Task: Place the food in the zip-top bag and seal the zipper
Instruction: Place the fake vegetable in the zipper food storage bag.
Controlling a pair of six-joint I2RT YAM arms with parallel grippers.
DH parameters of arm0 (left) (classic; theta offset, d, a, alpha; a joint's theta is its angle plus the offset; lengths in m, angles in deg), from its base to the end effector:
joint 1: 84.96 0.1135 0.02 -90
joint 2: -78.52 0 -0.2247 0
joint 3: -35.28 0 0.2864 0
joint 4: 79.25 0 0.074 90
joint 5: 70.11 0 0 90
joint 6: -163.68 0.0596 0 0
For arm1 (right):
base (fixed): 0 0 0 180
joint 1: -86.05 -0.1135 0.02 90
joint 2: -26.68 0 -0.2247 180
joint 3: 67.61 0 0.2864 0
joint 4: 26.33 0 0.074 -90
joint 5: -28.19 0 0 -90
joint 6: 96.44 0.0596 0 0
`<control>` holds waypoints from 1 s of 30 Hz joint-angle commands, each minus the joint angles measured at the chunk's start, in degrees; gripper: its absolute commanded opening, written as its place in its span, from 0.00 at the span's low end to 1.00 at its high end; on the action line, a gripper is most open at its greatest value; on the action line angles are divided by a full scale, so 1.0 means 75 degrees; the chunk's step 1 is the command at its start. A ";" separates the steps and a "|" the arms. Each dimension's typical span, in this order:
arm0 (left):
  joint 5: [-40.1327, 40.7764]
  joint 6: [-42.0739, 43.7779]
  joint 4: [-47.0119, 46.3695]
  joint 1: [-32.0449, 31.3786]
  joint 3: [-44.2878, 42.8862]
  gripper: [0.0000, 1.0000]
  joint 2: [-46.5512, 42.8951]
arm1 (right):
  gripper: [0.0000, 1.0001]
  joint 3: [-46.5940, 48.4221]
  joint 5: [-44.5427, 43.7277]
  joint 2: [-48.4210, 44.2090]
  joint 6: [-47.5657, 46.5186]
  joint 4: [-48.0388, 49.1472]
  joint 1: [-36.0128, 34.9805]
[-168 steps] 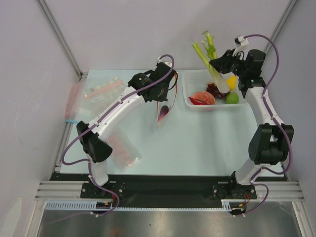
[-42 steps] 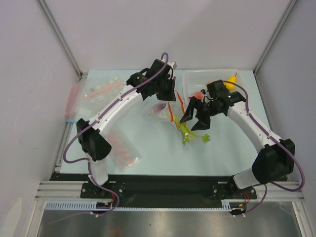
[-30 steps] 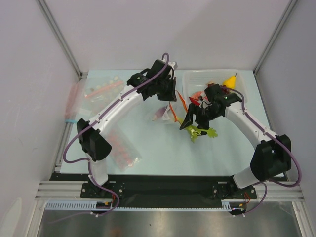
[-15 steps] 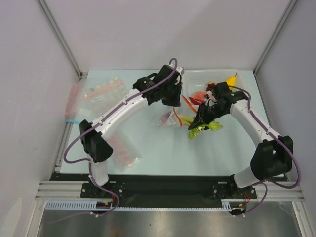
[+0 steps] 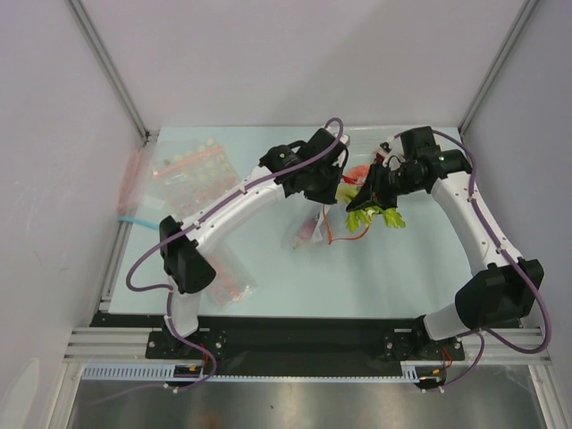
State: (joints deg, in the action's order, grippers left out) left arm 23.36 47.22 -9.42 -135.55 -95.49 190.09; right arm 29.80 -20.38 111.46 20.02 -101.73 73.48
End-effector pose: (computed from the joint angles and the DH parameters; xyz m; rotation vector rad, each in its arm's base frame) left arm 0.2934 -0.3514 0.3135 0.5004 2.4719 -0.5022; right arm 0.3168 0.1110 0.2944 0.0810 2.7089 1.1803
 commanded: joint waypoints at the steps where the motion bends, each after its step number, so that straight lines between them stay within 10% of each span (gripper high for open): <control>1: 0.0090 0.0083 0.0258 -0.0028 -0.0606 0.00 0.0019 | 0.00 0.0308 0.0265 -0.0358 -0.0071 0.0647 0.0118; 30: -0.2418 -0.1500 -0.0760 0.0136 -0.0525 0.00 -0.0040 | 0.00 -0.3418 -0.3835 -0.1213 0.1710 0.6401 -0.1827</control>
State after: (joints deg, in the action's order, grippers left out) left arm 11.92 39.13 -10.71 -133.58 -99.25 191.51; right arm 6.26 -41.25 104.83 29.14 -63.43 61.13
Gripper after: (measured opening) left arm 0.008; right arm 0.232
